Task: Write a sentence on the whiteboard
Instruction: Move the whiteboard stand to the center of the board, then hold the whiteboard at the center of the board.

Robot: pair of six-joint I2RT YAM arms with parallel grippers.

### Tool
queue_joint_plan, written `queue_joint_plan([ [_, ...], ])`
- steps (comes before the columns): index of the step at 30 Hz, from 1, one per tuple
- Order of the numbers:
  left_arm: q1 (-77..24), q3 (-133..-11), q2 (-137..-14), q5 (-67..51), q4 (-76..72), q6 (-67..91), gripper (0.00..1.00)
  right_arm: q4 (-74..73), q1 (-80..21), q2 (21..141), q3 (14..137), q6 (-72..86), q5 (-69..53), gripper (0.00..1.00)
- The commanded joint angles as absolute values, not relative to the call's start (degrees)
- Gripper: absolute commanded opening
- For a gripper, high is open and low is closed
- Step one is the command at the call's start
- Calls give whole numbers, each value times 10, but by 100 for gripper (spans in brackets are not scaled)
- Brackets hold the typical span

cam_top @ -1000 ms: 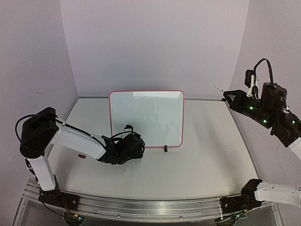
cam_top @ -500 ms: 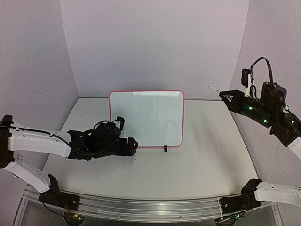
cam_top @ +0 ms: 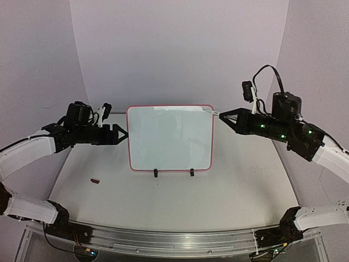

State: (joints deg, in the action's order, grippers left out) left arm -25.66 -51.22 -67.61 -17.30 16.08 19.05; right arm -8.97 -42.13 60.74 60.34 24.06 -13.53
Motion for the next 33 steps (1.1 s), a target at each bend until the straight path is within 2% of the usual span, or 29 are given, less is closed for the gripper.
queue_joint_plan([
  [1,-203,-497,-692,-299,55,135,83,-38,-475,639,634,231,-102,0],
  [8,-102,-433,-719,-377,-107,156,83,42,-523,709,631,250,-89,0],
  [13,-100,-436,-775,-456,-151,120,83,127,-529,767,623,273,-103,0],
  [17,-101,-434,-811,-477,-173,100,82,170,-529,813,637,284,-124,0],
  [26,-100,-447,-879,-536,-222,89,78,184,-529,898,698,286,-157,0],
  [28,-101,-452,-889,-531,-220,80,72,191,-529,908,702,289,-157,0],
  [30,-102,-460,-899,-535,-218,74,59,194,-528,917,707,293,-158,0],
  [33,-115,-467,-907,-531,-217,65,47,195,-529,926,712,294,-161,0],
])
